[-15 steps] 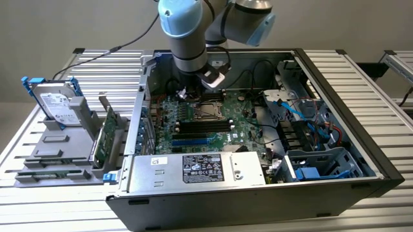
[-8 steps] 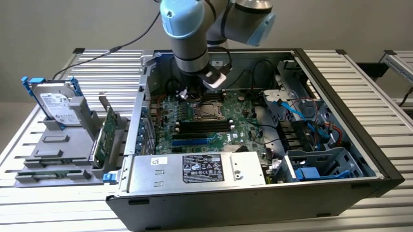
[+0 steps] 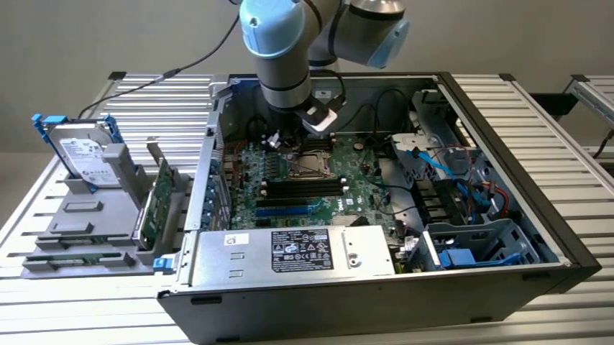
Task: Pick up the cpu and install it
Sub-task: 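Install the first cpu locking lever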
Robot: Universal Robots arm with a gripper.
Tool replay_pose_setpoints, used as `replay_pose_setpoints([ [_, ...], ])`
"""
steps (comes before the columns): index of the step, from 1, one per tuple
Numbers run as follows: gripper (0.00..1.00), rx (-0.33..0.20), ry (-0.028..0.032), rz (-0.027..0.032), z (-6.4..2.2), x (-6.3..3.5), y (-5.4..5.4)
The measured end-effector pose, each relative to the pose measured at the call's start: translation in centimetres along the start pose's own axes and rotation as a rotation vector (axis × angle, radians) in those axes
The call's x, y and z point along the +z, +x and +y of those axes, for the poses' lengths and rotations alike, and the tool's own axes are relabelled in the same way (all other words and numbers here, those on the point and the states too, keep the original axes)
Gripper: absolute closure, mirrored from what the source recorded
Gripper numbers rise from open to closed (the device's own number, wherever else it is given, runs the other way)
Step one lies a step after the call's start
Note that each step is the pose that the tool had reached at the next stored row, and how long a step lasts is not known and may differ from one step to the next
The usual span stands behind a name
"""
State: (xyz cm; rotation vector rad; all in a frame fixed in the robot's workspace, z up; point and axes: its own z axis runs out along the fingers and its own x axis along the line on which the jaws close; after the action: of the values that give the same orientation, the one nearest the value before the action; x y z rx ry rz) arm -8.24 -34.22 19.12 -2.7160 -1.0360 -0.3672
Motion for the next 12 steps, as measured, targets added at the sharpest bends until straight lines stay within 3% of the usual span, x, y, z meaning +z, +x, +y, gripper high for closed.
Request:
replay_pose_setpoints([
  [12,0.89,0.001,-0.0003,0.0000,-0.12,0.02,0.16],
])
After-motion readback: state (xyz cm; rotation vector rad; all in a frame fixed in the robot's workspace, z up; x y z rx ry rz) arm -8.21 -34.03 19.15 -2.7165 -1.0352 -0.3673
